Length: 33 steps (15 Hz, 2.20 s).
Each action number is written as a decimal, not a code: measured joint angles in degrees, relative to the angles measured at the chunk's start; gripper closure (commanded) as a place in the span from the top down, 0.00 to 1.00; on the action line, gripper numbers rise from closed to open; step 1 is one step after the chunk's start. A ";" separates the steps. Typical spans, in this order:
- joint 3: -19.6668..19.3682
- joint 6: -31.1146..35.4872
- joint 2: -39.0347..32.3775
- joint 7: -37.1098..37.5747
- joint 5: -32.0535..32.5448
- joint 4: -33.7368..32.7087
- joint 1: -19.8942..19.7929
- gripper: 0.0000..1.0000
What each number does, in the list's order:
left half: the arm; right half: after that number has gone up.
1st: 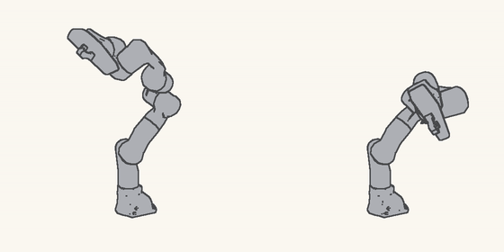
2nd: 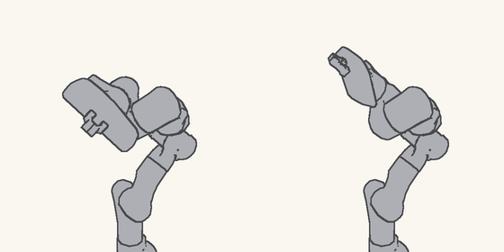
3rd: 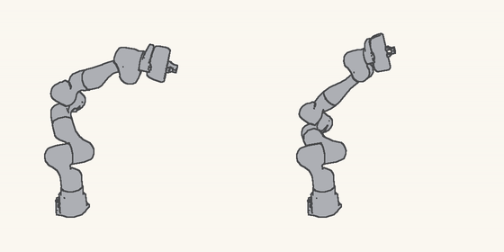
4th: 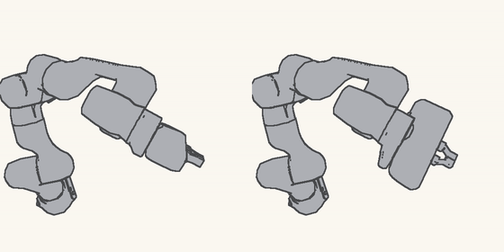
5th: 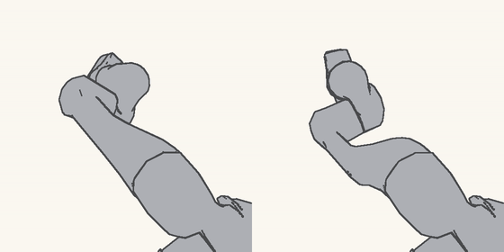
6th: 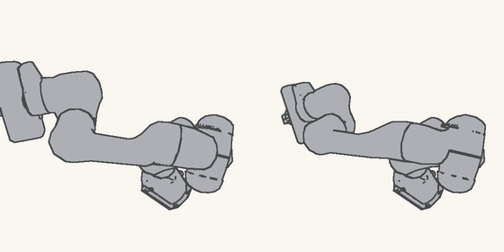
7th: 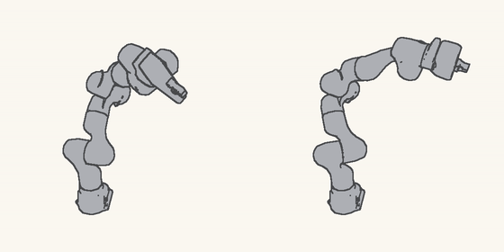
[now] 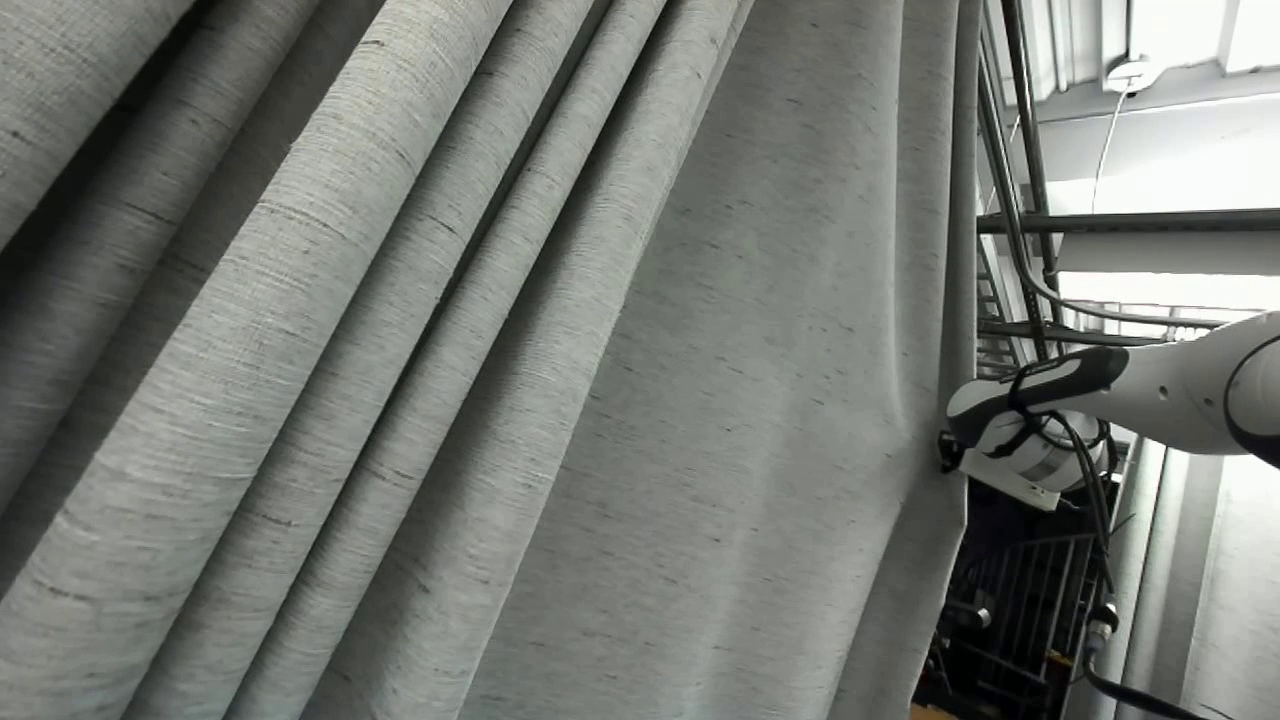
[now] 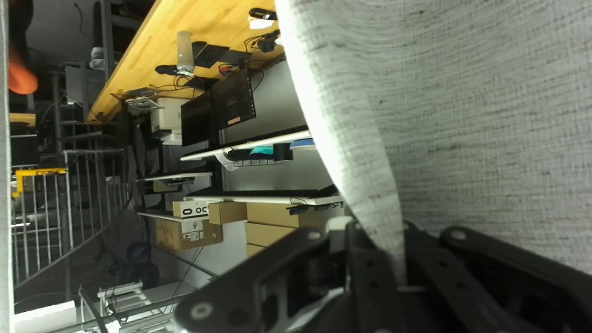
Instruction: Close the curtain
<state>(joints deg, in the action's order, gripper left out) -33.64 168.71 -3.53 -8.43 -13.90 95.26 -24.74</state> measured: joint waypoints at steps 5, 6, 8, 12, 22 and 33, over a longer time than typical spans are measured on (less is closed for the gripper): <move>3.39 -0.57 -1.48 -5.86 -7.84 -0.60 0.13 0.00; 4.22 -0.94 -1.96 -6.94 -9.61 -0.99 0.14 0.00; 5.83 -2.14 -2.95 -8.98 -13.32 -2.03 0.13 0.00; 9.01 -6.24 -4.87 -13.94 -22.77 -4.73 0.00 0.00; 11.58 -20.87 -8.49 -18.83 -34.58 -9.89 -0.39 0.34; 16.61 -28.73 -32.58 -18.29 -21.72 -8.33 -9.10 1.00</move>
<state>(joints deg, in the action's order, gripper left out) -17.03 139.97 -36.10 -26.72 -35.62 86.93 -33.84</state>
